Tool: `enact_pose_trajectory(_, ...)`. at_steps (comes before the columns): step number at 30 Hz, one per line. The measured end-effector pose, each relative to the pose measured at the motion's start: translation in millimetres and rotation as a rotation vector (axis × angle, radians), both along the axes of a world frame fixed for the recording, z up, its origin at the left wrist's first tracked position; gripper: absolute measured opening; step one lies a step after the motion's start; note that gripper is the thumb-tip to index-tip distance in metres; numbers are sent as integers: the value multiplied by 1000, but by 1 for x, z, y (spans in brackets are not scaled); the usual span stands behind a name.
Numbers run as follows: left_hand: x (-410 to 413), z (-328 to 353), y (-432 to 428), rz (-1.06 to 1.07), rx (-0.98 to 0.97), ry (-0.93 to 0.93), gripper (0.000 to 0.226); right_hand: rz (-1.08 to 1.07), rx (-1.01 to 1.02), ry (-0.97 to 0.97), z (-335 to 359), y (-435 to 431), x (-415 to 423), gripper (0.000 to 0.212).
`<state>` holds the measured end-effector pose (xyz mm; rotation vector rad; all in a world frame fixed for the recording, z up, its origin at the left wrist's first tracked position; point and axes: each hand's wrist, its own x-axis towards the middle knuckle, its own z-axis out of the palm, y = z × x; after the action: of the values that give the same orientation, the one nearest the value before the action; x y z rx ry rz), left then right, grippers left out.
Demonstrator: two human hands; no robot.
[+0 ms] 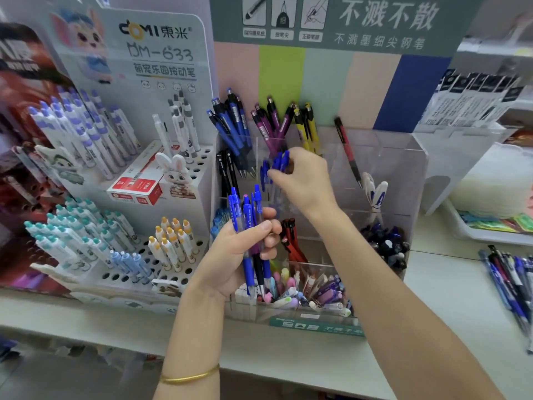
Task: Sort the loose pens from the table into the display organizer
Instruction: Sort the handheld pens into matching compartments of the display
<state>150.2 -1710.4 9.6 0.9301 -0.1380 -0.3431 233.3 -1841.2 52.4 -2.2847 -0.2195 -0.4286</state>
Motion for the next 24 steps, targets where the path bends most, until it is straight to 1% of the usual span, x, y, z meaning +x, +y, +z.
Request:
enact_pose_trajectory(2,1,0,2,6,-6,18,19,11,-52,94,-5,5,2,20)
enact_pose_trajectory(4,1,-1,5,8,-6,25,17,20,-51,161,-5,6,-1,31)
enact_pose_trajectory(6,2,-2,6,8,-1,19,15,-12,-13,138,-1,2,-10,35)
enact_pose_trajectory(8,2,-2,6,10,13,13,13,-30,79,27,6,-5,-23,25)
enact_pose_trajectory(9,2,-2,6,8,26,6,12,0,131,5,9,-7,-30,16)
enact_pose_trajectory(10,3,-1,5,2,44,-6,11,64,173,37,13,-8,-38,9)
enact_pose_trajectory(12,3,2,2,-3,113,-49,9,223,187,215,16,-5,-50,12)
enact_pose_trajectory(14,3,5,-2,27,205,-79,7,309,188,333,14,-1,-53,16)
enact_pose_trajectory(16,4,7,-5,50,255,-86,9,318,224,346,12,0,-52,16)
enact_pose_trajectory(18,4,8,-6,38,259,-81,8,292,199,325,11,-2,-50,15)
enact_pose_trajectory(20,3,7,-6,18,234,-73,14,274,179,326,12,-5,-47,13)
enact_pose_trajectory(24,5,4,-4,-22,143,-62,18,312,277,452,12,-10,-42,12)
